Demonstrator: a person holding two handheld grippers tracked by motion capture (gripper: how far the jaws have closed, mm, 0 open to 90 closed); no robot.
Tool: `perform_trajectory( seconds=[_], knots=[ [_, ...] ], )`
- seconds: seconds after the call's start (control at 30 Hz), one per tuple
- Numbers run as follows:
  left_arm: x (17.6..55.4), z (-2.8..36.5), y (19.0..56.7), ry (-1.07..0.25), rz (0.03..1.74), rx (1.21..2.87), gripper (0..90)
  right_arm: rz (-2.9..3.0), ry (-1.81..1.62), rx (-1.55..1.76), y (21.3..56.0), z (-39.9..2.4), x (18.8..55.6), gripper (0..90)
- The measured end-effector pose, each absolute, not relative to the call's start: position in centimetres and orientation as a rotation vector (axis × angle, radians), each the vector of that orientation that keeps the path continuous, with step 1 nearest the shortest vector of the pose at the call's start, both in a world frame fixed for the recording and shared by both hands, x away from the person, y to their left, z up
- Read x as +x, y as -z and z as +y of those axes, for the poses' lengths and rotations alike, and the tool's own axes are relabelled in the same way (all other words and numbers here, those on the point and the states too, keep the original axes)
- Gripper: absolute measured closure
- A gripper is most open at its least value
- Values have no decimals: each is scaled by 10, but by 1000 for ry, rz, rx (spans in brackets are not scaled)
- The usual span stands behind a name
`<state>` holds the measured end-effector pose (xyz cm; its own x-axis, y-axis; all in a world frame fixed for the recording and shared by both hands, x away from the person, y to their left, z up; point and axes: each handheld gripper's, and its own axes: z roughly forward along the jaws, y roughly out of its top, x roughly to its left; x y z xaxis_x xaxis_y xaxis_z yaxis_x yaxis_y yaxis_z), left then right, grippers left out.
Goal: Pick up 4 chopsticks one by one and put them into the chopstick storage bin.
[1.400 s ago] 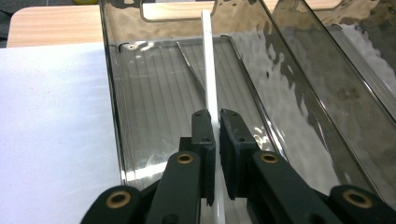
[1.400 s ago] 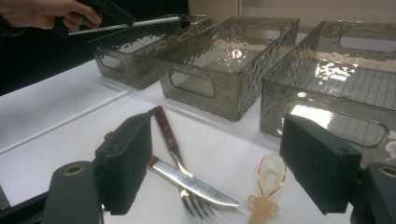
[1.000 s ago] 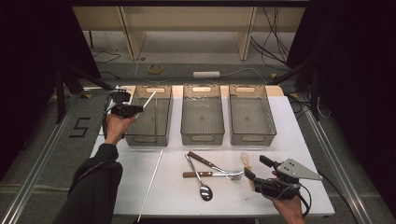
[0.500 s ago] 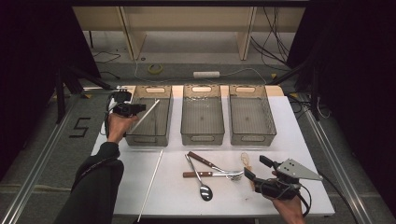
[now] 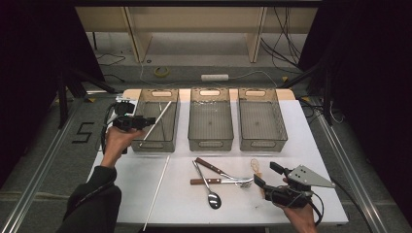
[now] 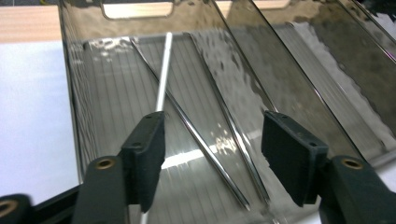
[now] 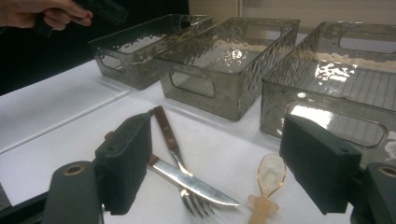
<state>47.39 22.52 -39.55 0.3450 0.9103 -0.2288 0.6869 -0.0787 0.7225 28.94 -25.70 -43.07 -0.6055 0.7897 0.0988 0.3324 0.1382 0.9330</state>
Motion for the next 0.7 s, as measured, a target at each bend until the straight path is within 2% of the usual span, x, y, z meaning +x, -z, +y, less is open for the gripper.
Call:
perform_trajectory(
  seconds=[0.37,0.7],
  knots=[
    [425,212,405,-321,1395,1946,298,2002,-1469,1067,429,-257,288,262],
    [394,194,415,-285,1370,2024,271,2006,-1466,1066,429,-257,288,262]
  ],
)
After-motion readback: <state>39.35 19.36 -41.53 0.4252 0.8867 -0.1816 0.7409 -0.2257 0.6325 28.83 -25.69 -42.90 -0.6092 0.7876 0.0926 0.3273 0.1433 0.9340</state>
